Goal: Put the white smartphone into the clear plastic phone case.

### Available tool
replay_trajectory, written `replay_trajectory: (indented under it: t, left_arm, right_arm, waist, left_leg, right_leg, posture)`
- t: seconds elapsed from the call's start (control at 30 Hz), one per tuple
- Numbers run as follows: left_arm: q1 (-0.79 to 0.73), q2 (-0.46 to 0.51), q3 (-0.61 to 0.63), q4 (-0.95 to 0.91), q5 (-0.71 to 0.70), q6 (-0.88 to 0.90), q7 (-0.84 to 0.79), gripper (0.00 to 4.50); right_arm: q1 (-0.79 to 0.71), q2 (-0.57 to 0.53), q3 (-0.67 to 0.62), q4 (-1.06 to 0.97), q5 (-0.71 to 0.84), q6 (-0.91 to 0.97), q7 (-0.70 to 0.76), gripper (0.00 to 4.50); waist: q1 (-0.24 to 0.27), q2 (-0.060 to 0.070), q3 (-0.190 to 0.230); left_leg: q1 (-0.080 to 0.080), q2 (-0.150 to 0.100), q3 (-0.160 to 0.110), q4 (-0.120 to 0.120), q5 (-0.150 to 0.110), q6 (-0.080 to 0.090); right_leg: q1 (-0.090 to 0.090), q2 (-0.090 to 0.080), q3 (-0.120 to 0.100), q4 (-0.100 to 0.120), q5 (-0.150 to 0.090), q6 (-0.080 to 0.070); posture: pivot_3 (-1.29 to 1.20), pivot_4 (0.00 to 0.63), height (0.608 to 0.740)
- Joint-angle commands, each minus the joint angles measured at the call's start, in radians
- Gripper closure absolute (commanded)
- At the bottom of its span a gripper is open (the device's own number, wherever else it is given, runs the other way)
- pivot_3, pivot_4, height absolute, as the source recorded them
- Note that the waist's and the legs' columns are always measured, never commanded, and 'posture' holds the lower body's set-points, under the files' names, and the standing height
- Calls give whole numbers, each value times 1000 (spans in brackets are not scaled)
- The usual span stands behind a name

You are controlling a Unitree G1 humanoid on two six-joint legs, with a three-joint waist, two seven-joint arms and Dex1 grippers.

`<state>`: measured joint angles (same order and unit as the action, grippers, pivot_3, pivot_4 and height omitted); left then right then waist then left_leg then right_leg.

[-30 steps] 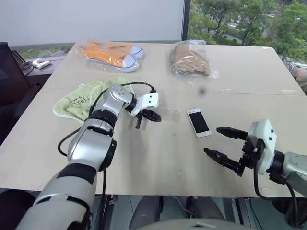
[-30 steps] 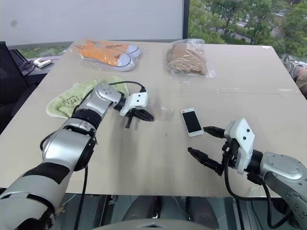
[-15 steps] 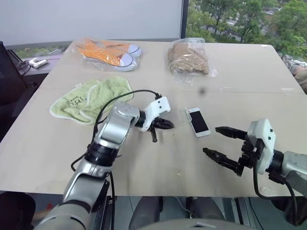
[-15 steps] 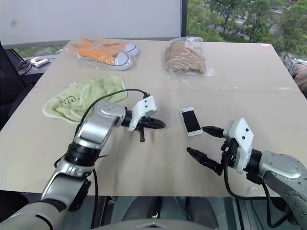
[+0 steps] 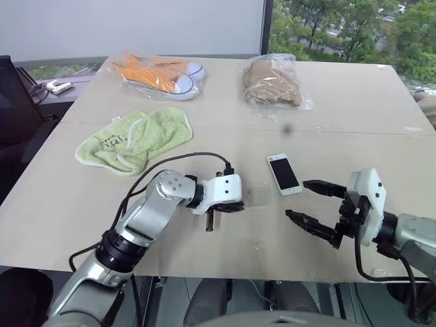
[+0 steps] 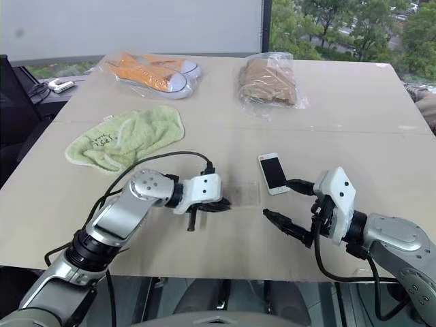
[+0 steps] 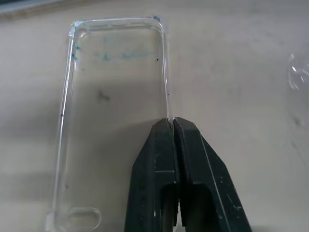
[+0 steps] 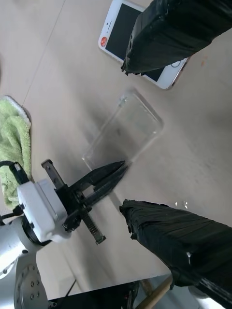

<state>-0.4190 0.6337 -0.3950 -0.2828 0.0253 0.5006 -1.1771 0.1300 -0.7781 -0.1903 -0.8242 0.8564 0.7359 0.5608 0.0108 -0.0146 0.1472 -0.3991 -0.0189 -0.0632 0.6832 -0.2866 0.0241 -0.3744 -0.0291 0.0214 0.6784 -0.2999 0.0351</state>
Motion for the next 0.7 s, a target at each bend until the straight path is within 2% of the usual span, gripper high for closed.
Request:
replay_trajectory:
  t: [0.03,0.07,0.27,0.33,0.43,0.53,0.7]
  left_arm:
    - [10,4,70,-14,-55,-66,25,2391]
    - [12,21,92,-18,-86,-60,5,1841]
    - [-1,126,225,-47,-175,-17,-9,1841]
    - [20,170,298,-83,-248,17,-41,1841]
    - [88,245,357,-91,-283,-26,-78,1841]
    - [116,264,366,-89,-291,-58,-71,1841]
    - [178,275,465,-110,-438,-43,-124,1841]
  right_arm:
    - [-5,-11,11,1,-40,-5,-8,0]
    - [-11,-8,14,7,-48,-1,-17,0]
    - [-69,40,92,48,-147,26,-122,0]
    - [-97,94,138,65,-166,51,-176,0]
    - [-154,180,226,125,-250,78,-267,0]
    - [-183,237,265,177,-312,98,-327,0]
    - [-244,307,371,278,-465,100,-406,0]
  waist:
    - [1,0,0]
    - [1,0,0]
    - [-5,0,0]
    - [-6,0,1]
    - [-20,0,1]
    - [-18,1,2]
    - [-23,2,2]
  left_leg:
    - [0,0,0,0,0,0]
    - [0,0,0,0,0,0]
    - [1,0,0,0,0,0]
    - [1,0,0,0,0,0]
    - [0,0,1,-1,1,-2]
    - [0,0,1,-2,2,-4]
    - [0,-1,2,-2,2,-4]
  right_leg:
    - [0,0,0,0,0,0]
    - [0,0,0,0,0,0]
    - [0,0,0,0,0,0]
    - [0,0,0,0,0,0]
    - [-1,0,1,0,0,0]
    - [-2,0,1,0,0,0]
    - [-3,0,1,1,0,0]
  posture:
    - [0,150,740]
    - [0,150,740]
    - [0,150,740]
    - [0,150,740]
    - [0,150,740]
    - [0,150,740]
    - [0,150,740]
